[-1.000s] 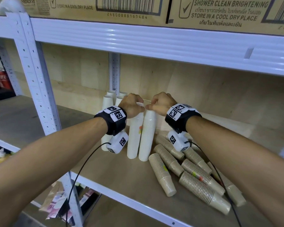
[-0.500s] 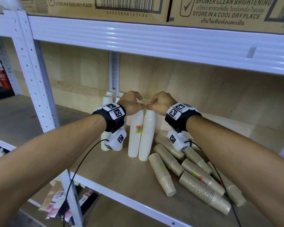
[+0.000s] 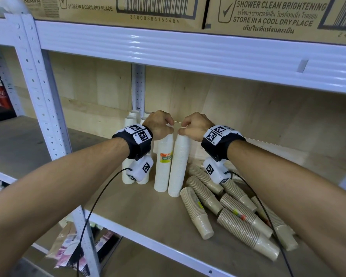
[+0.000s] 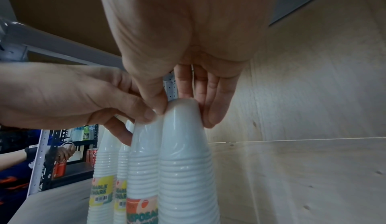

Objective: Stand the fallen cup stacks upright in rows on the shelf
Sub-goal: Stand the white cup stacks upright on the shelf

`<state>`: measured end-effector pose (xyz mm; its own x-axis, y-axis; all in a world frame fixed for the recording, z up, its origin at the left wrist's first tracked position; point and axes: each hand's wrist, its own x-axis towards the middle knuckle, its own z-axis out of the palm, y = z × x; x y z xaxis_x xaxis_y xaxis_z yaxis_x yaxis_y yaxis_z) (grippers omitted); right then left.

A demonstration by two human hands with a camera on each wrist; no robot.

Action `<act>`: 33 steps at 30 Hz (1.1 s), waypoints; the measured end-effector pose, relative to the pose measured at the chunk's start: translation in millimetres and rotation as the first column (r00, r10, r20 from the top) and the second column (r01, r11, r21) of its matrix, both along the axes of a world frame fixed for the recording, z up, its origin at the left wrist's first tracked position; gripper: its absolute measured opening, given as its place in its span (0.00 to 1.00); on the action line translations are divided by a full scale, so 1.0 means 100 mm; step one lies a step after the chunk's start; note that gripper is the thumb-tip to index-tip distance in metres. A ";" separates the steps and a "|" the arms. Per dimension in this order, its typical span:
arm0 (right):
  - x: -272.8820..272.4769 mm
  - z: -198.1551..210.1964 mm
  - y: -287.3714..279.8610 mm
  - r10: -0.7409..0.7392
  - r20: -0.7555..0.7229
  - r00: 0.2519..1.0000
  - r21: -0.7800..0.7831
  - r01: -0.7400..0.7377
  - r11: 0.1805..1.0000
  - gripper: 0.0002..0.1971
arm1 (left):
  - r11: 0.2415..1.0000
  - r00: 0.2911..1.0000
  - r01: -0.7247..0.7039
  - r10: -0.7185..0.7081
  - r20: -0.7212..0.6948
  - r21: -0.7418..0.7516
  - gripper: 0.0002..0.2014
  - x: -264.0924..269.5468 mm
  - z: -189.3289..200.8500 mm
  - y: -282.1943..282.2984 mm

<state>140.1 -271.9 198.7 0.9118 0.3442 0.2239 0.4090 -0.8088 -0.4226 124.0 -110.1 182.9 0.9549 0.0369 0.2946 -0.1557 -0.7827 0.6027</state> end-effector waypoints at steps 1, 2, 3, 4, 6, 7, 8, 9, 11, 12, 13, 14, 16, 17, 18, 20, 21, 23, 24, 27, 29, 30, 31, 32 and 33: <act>-0.01 0.00 0.00 0.002 -0.006 1.000 0.000 -0.002 1.000 0.16 | 1.000 1.000 0.006 -0.006 0.002 0.001 0.12 -0.01 0.00 0.00; -0.01 -0.01 0.00 0.005 -0.009 1.000 0.001 -0.005 1.000 0.18 | 1.000 1.000 0.011 -0.011 0.004 0.001 0.12 -0.01 0.00 0.00; -0.02 -0.01 0.01 0.003 -0.011 1.000 0.004 -0.003 1.000 0.20 | 1.000 1.000 0.016 -0.016 0.004 0.000 0.12 -0.02 0.00 0.00; -0.02 -0.02 0.02 -0.003 -0.006 1.000 0.002 0.003 1.000 0.22 | 1.000 1.000 0.021 -0.021 0.005 -0.006 0.12 -0.02 0.00 0.00; -0.04 -0.02 0.04 -0.029 0.018 0.999 -0.013 0.030 0.999 0.25 | 0.999 1.000 0.028 -0.027 0.010 -0.015 0.11 -0.02 0.00 0.00; -0.04 -0.02 0.04 -0.044 0.032 0.998 -0.024 0.045 0.999 0.25 | 0.999 1.000 0.030 -0.029 0.010 -0.016 0.11 -0.02 0.00 0.01; -0.04 -0.03 0.05 -0.055 0.042 0.998 -0.033 0.056 0.998 0.24 | 0.999 1.000 0.031 -0.031 0.008 -0.016 0.11 -0.02 -0.01 0.01; -0.04 -0.02 0.05 -0.060 0.043 0.997 -0.039 0.062 0.997 0.23 | 0.999 0.999 0.034 -0.034 0.007 -0.020 0.11 -0.02 -0.01 0.02; -0.05 -0.02 0.05 -0.046 0.017 0.999 -0.048 0.046 0.998 0.22 | 0.999 0.999 0.045 -0.045 0.004 -0.022 0.11 -0.02 -0.01 0.02; -0.05 -0.01 0.05 -0.027 0.001 1.000 -0.053 0.027 0.998 0.22 | 0.998 0.999 0.052 -0.052 0.002 -0.019 0.11 -0.02 -0.01 0.02; -0.06 0.00 0.05 -0.010 -0.012 1.000 -0.060 0.009 0.998 0.22 | 0.998 0.998 0.060 -0.060 -0.002 -0.017 0.11 -0.01 -0.02 0.03; -0.07 0.00 0.06 0.001 -0.014 1.000 -0.063 -0.002 0.998 0.22 | 0.998 0.998 0.068 -0.068 -0.008 -0.014 0.11 -0.01 -0.02 0.03; -0.08 0.01 0.06 -0.013 -0.002 1.000 -0.057 0.013 0.998 0.23 | 0.997 0.997 0.081 -0.081 -0.017 -0.011 0.11 0.00 -0.02 0.03; -0.08 0.00 0.06 -0.033 0.009 0.999 -0.055 0.033 0.998 0.23 | 0.996 0.996 0.084 -0.084 -0.017 -0.015 0.11 0.01 -0.02 0.03; -0.09 0.00 0.06 -0.053 0.026 0.998 -0.057 0.054 0.997 0.23 | 0.996 0.996 0.086 -0.087 -0.017 -0.019 0.11 0.01 -0.02 0.03; -0.10 -0.01 0.07 -0.079 0.043 0.996 -0.068 0.081 0.994 0.24 | 0.996 0.996 0.091 -0.091 -0.012 -0.023 0.11 0.02 -0.02 0.03; -0.10 -0.01 0.07 -0.084 0.039 0.996 -0.068 0.087 0.994 0.24 | 0.995 0.995 0.095 -0.095 -0.008 -0.022 0.10 0.03 -0.03 0.03; -0.10 0.00 0.08 -0.076 0.011 0.997 -0.060 0.077 0.995 0.22 | 0.995 0.995 0.101 -0.101 0.003 -0.019 0.09 0.06 -0.05 0.03; -0.11 0.00 0.08 -0.066 -0.002 0.998 -0.057 0.065 0.996 0.21 | 0.995 0.995 0.101 -0.101 0.004 -0.017 0.08 0.07 -0.06 0.03; -0.12 0.01 0.06 -0.053 -0.022 0.998 -0.046 0.052 0.998 0.22 | 0.995 0.995 0.098 -0.098 -0.005 -0.006 0.07 0.09 -0.06 0.02; -0.13 0.01 0.06 -0.073 -0.013 0.997 -0.030 0.073 0.997 0.22 | 0.995 0.995 0.100 -0.101 -0.012 -0.003 0.07 0.09 -0.05 0.01; -0.14 0.01 0.07 -0.094 -0.007 0.996 -0.026 0.093 0.995 0.22 | 0.995 0.995 0.101 -0.101 -0.014 -0.004 0.07 0.09 -0.04 0.01; -0.15 0.01 0.07 -0.115 -0.005 0.993 -0.027 0.115 0.993 0.22 | 0.995 0.995 0.099 -0.099 -0.013 -0.004 0.07 0.09 -0.04 0.01; -0.15 0.02 0.08 -0.130 -0.006 0.991 -0.032 0.130 0.991 0.21 | 0.996 0.995 0.094 -0.094 -0.011 -0.003 0.08 0.08 -0.03 0.01; -0.14 0.01 0.09 -0.135 -0.009 0.991 -0.035 0.135 0.990 0.19 | 0.996 0.996 0.092 -0.092 -0.011 -0.001 0.08 0.09 -0.03 0.01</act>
<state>126.1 -263.2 200.1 0.9529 0.2252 0.2034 0.2906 -0.8702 -0.3979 132.6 -109.1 179.5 0.9574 -0.0505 0.2842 -0.2200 -0.7649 0.6054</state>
